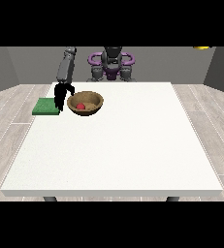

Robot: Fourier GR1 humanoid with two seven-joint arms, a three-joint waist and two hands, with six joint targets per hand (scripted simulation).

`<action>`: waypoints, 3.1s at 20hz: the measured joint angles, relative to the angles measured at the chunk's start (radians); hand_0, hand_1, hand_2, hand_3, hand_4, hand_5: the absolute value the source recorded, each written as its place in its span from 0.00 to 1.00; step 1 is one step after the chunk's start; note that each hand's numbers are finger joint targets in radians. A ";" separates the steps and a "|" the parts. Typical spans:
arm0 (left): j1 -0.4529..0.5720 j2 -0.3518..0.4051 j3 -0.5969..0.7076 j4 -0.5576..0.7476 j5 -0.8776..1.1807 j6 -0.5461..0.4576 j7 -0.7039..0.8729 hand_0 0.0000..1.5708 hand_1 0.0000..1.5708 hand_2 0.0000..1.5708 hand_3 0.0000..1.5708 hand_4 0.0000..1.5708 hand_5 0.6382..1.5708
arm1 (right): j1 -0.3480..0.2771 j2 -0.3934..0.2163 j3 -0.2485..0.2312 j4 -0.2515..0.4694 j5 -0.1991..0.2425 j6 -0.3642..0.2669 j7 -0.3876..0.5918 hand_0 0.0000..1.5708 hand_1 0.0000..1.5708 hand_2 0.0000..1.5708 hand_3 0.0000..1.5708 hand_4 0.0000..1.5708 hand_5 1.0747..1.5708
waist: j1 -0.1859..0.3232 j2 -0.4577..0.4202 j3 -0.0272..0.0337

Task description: Pick the cup and pour the ball into the bowl, then pick the bowl and place it on the pad

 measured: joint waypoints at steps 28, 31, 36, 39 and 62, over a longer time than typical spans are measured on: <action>0.001 0.137 0.073 -0.127 0.165 -0.068 0.052 0.00 0.00 0.00 0.00 0.70 0.94 | -0.047 0.003 -0.005 0.086 0.037 -0.177 -0.205 1.00 1.00 1.00 0.98 0.59 0.88 | 0.060 0.121 -0.0385; -0.001 0.144 0.084 -0.124 0.179 -0.076 0.049 0.00 0.00 0.00 0.00 0.73 0.95 | -0.026 -0.001 0.003 0.056 0.036 -0.204 -0.209 1.00 1.00 1.00 0.87 0.61 0.93 | 0.073 0.128 -0.0342; 0.009 0.154 0.096 -0.090 0.194 -0.092 0.051 0.00 0.00 0.00 0.00 0.76 0.95 | -0.004 -0.016 0.036 0.008 0.040 -0.256 -0.129 1.00 1.00 1.00 0.75 0.64 0.95 | 0.082 0.110 -0.0158; 0.025 0.164 0.104 -0.063 0.191 -0.097 0.051 0.00 0.00 0.00 0.00 0.76 0.96 | -0.005 -0.035 0.067 -0.010 0.040 -0.268 -0.024 1.00 1.00 1.00 0.66 0.65 0.97 | 0.076 0.081 0.0001; 0.235 0.248 0.190 0.147 0.144 -0.158 -0.202 0.00 0.00 0.00 0.00 0.77 0.98 | -0.080 -0.495 0.063 0.002 0.108 -0.124 0.418 1.00 1.00 1.00 0.27 0.68 0.99 | -0.118 0.051 -0.0007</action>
